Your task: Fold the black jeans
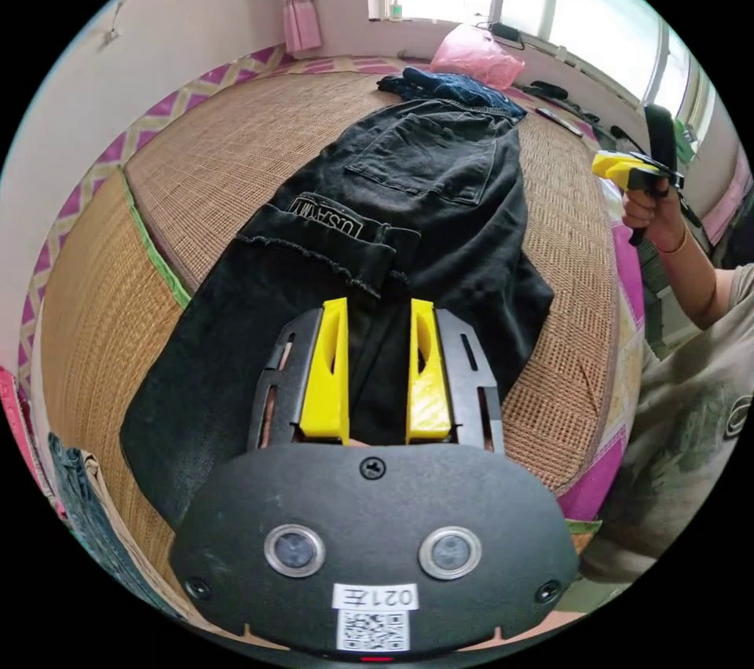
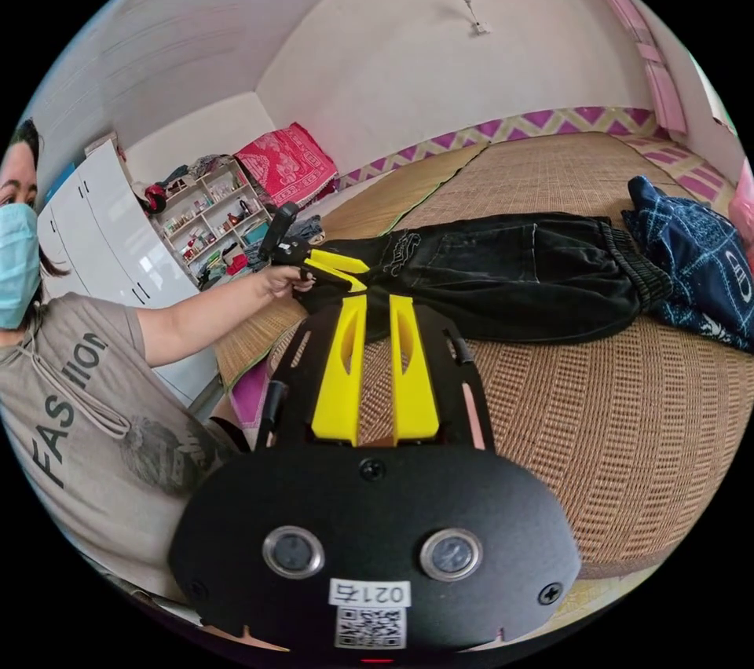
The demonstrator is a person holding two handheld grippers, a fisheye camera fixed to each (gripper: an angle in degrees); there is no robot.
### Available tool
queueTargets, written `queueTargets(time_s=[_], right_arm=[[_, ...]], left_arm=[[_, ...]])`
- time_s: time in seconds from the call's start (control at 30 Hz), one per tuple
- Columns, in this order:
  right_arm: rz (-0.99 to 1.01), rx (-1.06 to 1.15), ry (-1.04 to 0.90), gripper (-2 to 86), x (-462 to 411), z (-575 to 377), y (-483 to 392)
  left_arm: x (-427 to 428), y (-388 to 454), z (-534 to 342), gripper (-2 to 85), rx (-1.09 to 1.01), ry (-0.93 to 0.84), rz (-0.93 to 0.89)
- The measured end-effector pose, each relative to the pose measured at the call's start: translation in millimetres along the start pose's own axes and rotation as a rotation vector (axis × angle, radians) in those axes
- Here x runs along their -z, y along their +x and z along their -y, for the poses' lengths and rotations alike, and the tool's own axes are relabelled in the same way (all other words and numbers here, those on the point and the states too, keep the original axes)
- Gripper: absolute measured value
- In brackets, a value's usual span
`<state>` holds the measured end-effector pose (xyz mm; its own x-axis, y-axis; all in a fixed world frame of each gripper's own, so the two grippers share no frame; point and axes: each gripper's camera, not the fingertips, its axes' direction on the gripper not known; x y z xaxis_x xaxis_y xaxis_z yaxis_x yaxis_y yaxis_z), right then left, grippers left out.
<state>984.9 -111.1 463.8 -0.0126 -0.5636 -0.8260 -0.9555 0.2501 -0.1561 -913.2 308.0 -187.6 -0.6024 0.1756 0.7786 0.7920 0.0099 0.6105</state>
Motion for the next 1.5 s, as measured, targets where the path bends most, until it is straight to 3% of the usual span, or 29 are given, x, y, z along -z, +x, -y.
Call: queueTargets(time_s=[0.13, 0.23, 0.33, 0.5, 0.67, 0.77, 0.9, 1.0, 1.13, 1.27, 1.5], right_arm=[[0.006, -0.023, 0.001, 5.1, -13.2, -2.3, 14.2], [0.017, -0.045, 0.009, 3.7, -18.9, -7.7, 27.6], [0.021, -0.06, 0.011, 2.6, -21.8, -13.1, 42.7], [0.01, -0.068, 0.015, 1.4, -15.6, -19.8, 76.3], [0.012, -0.085, 0.035, 1.0, -9.8, -29.4, 118.3], [0.0, -0.1, 0.023, 1.4, -15.3, -35.6, 149.6], [-0.004, -0.205, 0.012, 4.1, -24.9, -46.4, 213.6], [-0.012, -0.347, 0.003, 8.4, -27.1, -54.6, 277.4], [0.01, -0.558, 0.038, 12.4, -16.9, -67.1, 365.4], [0.143, -0.822, 0.208, 12.8, -2.9, -95.1, 466.5], [0.147, -0.965, 0.273, 3.3, -21.2, -102.6, 563.2]], left_arm=[[6.9, -38.9, -14.3, 3.9, 0.092, 0.046, -0.013], [23.2, -91.8, -40.5, 0.5, 0.178, 0.111, -0.119], [68.2, -144.5, -85.3, -0.5, 0.277, 0.283, -0.176], [253.1, -265.9, -265.3, -0.9, 0.552, 0.74, -0.191], [387.0, -365.2, -498.1, -0.9, 0.848, 0.921, 0.011], [408.0, -416.0, -647.6, -0.9, 1.082, 0.958, 0.082], [350.3, -470.0, -779.4, -0.9, 1.34, 0.756, 0.06], [325.8, -487.3, -835.6, -0.9, 1.384, 0.878, -0.02], [337.4, -515.1, -852.2, -1.0, 1.356, 0.841, 0.01], [336.1, -550.9, -885.7, -1.0, 1.41, 0.833, -0.054], [339.8, -590.6, -913.0, -1.0, 1.433, 0.802, -0.068]])
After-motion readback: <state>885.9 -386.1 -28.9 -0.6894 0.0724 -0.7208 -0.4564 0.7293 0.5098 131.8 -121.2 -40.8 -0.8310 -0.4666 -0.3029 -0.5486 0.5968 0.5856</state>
